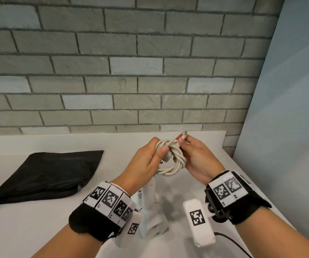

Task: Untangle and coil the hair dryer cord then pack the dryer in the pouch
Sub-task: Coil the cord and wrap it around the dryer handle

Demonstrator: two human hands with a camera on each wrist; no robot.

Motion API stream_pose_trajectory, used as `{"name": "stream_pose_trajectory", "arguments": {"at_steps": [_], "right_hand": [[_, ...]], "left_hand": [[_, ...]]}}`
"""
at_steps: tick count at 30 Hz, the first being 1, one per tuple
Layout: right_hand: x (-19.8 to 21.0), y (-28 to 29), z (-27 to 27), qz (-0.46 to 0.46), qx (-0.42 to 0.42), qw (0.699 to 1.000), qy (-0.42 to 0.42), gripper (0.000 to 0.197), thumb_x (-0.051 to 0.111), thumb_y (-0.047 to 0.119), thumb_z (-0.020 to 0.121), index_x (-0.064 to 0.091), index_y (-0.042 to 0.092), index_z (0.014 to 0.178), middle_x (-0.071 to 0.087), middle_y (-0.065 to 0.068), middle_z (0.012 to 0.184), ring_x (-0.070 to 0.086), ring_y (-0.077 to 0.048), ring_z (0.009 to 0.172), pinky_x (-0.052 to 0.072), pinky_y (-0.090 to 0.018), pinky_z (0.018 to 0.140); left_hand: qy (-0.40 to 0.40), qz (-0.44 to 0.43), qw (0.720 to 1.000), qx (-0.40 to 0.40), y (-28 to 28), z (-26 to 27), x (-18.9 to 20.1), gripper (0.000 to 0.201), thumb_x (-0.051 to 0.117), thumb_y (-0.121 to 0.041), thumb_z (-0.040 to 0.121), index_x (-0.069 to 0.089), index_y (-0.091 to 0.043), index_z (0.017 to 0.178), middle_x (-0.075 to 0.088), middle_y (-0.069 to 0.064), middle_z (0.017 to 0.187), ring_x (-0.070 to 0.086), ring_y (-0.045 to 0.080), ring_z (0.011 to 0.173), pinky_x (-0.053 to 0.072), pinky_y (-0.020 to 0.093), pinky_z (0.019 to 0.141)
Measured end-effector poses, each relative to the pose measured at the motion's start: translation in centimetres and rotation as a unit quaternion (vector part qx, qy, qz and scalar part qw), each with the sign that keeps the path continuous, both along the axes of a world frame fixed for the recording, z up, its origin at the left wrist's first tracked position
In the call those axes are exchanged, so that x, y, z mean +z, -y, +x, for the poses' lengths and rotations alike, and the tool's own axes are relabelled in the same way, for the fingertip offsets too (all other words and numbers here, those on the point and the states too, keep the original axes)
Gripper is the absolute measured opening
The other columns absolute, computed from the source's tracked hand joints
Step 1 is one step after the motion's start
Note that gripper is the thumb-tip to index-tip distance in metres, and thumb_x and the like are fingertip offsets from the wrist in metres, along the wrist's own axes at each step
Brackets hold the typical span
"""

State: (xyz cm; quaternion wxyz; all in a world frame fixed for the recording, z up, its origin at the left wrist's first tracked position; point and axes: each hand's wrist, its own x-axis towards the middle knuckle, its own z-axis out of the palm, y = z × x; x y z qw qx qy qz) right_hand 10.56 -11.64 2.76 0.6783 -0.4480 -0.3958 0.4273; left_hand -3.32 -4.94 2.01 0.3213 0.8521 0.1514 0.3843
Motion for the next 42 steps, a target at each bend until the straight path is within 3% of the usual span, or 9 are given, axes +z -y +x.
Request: {"name": "stream_pose_trajectory", "arguments": {"at_steps": [7, 11, 13, 17, 21, 30, 33, 37, 42], "right_hand": [[-0.3, -0.1, -0.7, -0.029, 0.079, 0.989, -0.125, 0.025, 0.046, 0.009, 0.087, 0.054, 0.001, 0.110, 0.064, -0.009, 0.082, 0.064, -0.014, 0.068, 0.056, -0.026, 0.066], [0.2, 0.5, -1.2, -0.056, 0.160, 0.976, -0.133, 0.036, 0.041, 0.039, 0.085, 0.062, 0.011, 0.093, 0.053, -0.002, 0.058, 0.053, -0.016, 0.062, 0.049, -0.036, 0.076], [0.4, 0.9, -1.3, -0.071, 0.174, 0.981, -0.051, 0.044, 0.040, 0.048, 0.085, 0.059, 0.012, 0.098, 0.053, -0.002, 0.063, 0.057, -0.018, 0.068, 0.051, -0.041, 0.082], [0.6, 1.1, -1.4, -0.099, 0.054, 0.987, 0.112, 0.040, 0.061, -0.004, 0.080, 0.051, 0.005, 0.117, 0.055, -0.014, 0.092, 0.066, -0.024, 0.081, 0.059, -0.038, 0.072], [1.0, 1.8, -0.9, -0.137, -0.039, 0.958, 0.249, 0.055, 0.067, 0.002, 0.077, 0.043, 0.010, 0.127, 0.057, -0.009, 0.094, 0.069, -0.035, 0.080, 0.055, -0.049, 0.080], [-0.5, 4.0, 0.2, 0.020, -0.253, 0.773, 0.581, 0.019, 0.053, 0.004, 0.086, 0.057, 0.009, 0.104, 0.053, 0.003, 0.083, 0.048, -0.014, 0.067, 0.031, -0.013, 0.060], [-2.9, 3.5, -0.9, 0.019, -0.272, 0.795, 0.541, 0.010, 0.053, 0.007, 0.086, 0.052, 0.010, 0.096, 0.051, 0.001, 0.079, 0.045, -0.007, 0.061, 0.034, -0.006, 0.060], [-4.2, 3.3, -3.6, 0.020, -0.202, 0.862, 0.465, 0.007, 0.048, 0.023, 0.091, 0.044, 0.017, 0.092, 0.057, 0.003, 0.072, 0.051, -0.009, 0.060, 0.040, -0.018, 0.055], [-3.8, 2.0, -3.5, 0.013, -0.220, 0.874, 0.432, 0.012, 0.053, 0.015, 0.089, 0.041, 0.015, 0.090, 0.064, -0.003, 0.075, 0.061, -0.014, 0.067, 0.048, -0.028, 0.064]], "left_hand": [[0.032, -0.102, 0.994, -0.021, -0.1, 0.3, -0.2, 0.031, 0.034, -0.042, 0.089, 0.042, -0.014, 0.077, 0.043, -0.008, 0.064, 0.039, 0.006, 0.059, 0.036, 0.021, 0.058], [0.006, -0.040, 0.999, 0.017, -0.3, 0.7, -0.2, 0.026, 0.036, -0.032, 0.096, 0.045, -0.009, 0.086, 0.048, -0.009, 0.067, 0.047, 0.002, 0.059, 0.038, 0.015, 0.057], [0.004, -0.015, 0.999, 0.040, -0.4, 0.8, -0.3, 0.023, 0.037, -0.030, 0.095, 0.044, -0.010, 0.086, 0.048, -0.010, 0.065, 0.049, -0.001, 0.058, 0.037, 0.013, 0.054], [0.016, 0.016, 0.997, 0.074, -0.3, 1.0, -0.5, 0.027, 0.038, -0.031, 0.095, 0.044, -0.007, 0.084, 0.045, -0.010, 0.063, 0.046, -0.001, 0.058, 0.034, 0.012, 0.051], [0.029, 0.023, 0.994, 0.105, -0.3, 1.0, -0.5, 0.022, 0.039, -0.029, 0.095, 0.037, -0.017, 0.077, 0.041, -0.012, 0.060, 0.046, -0.006, 0.055, 0.034, 0.011, 0.051], [0.048, -0.068, 0.977, 0.196, -1.6, 0.7, 0.4, 0.030, 0.038, -0.032, 0.095, 0.040, -0.018, 0.069, 0.044, -0.003, 0.062, 0.045, 0.007, 0.055, 0.039, 0.008, 0.045], [0.070, -0.191, 0.963, 0.176, -1.4, 0.8, 0.2, 0.031, 0.038, -0.034, 0.095, 0.041, -0.017, 0.069, 0.047, 0.002, 0.070, 0.049, 0.013, 0.055, 0.042, 0.012, 0.038], [0.128, -0.321, 0.930, 0.124, -0.8, 0.6, 0.4, 0.028, 0.035, -0.036, 0.096, 0.045, -0.012, 0.084, 0.051, 0.000, 0.076, 0.048, 0.015, 0.055, 0.041, 0.014, 0.040], [0.148, -0.426, 0.893, 0.014, 0.1, -0.2, 1.0, 0.028, 0.035, -0.032, 0.097, 0.049, -0.008, 0.090, 0.060, 0.003, 0.077, 0.060, 0.018, 0.057, 0.050, 0.023, 0.054]]}}
